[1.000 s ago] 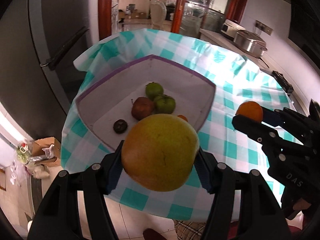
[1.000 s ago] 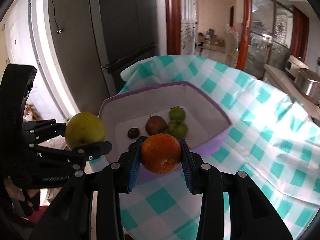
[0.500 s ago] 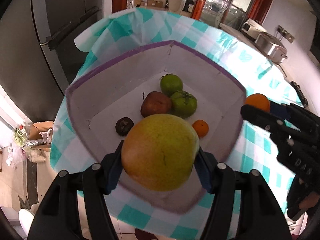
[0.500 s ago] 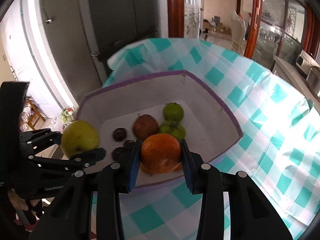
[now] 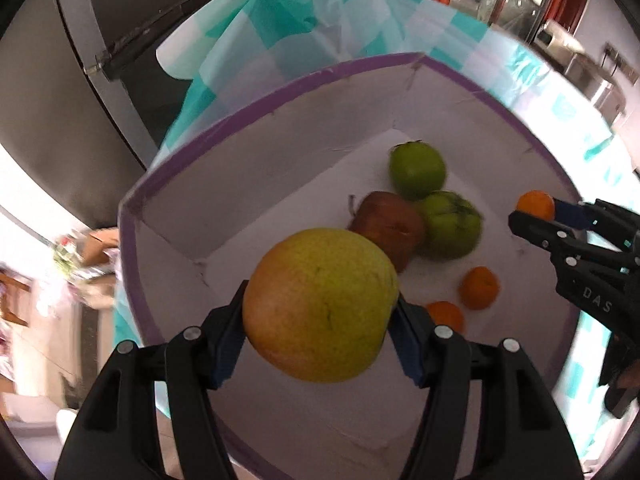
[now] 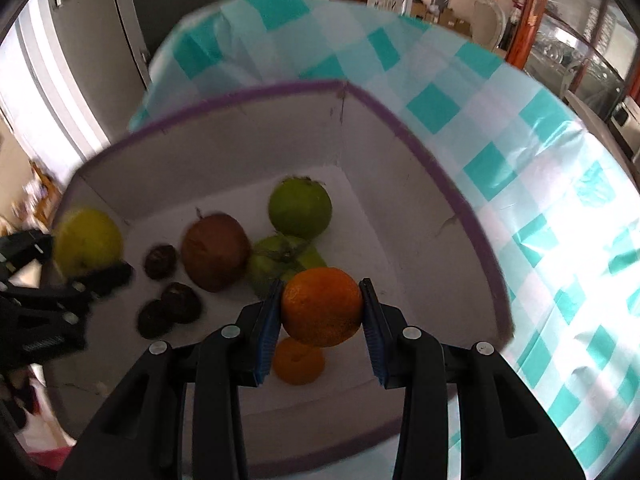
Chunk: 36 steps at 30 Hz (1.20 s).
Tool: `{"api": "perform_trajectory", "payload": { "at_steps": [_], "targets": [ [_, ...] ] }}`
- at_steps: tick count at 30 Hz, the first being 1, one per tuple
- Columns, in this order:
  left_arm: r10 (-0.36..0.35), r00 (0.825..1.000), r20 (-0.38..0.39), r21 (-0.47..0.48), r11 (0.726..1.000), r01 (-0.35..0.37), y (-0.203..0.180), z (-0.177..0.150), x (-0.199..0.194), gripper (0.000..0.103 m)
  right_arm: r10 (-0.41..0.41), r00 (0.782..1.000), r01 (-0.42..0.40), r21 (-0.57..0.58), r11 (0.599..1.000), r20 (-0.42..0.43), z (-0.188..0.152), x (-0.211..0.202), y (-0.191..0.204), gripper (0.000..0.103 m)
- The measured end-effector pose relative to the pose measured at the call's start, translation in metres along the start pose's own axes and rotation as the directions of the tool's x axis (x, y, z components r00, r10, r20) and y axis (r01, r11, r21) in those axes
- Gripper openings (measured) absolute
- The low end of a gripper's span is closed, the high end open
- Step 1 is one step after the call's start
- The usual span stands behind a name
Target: Organize fruits
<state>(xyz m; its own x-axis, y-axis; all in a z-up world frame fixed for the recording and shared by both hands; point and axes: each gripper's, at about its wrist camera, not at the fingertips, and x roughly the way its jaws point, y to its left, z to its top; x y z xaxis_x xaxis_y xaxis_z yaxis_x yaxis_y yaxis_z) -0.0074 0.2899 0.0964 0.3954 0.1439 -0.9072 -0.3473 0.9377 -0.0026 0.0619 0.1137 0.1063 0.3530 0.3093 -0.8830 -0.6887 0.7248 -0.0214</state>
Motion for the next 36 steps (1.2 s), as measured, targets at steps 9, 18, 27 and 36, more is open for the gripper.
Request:
{"api": "perform_trajectory", "payload": {
  "at_steps": [9, 18, 27, 36],
  "targets": [
    [0.105, 0.994, -0.021, 0.055, 0.993, -0.104, -0.001, 0.011, 0.014, 0.064, -0.065, 0.988, 0.054, -0.078, 0.995, -0.142, -0.004, 0.038, 0.004, 0.038],
    [0.109, 0.994, -0.022, 0.062, 0.992, -0.108, -0.001, 0.011, 0.014, 0.065, -0.064, 0.99, 0.058, -0.047, 0.997, -0.129, -0.005, 0.032, 0.003, 0.051],
    [0.095, 0.993, 0.076, 0.087, 0.991, -0.102, -0.001, 0.009, -0.01, 0.089, -0.091, 0.995, 0.093, 0.055, 0.994, -0.051, -0.002, -0.008, -0.004, 0.081],
    [0.058, 0.966, 0.251, 0.139, 0.986, -0.095, -0.008, -0.01, -0.069, 0.101, -0.077, 0.997, 0.077, 0.145, 0.986, 0.0, -0.018, -0.054, 0.002, 0.087]
  ]
}}
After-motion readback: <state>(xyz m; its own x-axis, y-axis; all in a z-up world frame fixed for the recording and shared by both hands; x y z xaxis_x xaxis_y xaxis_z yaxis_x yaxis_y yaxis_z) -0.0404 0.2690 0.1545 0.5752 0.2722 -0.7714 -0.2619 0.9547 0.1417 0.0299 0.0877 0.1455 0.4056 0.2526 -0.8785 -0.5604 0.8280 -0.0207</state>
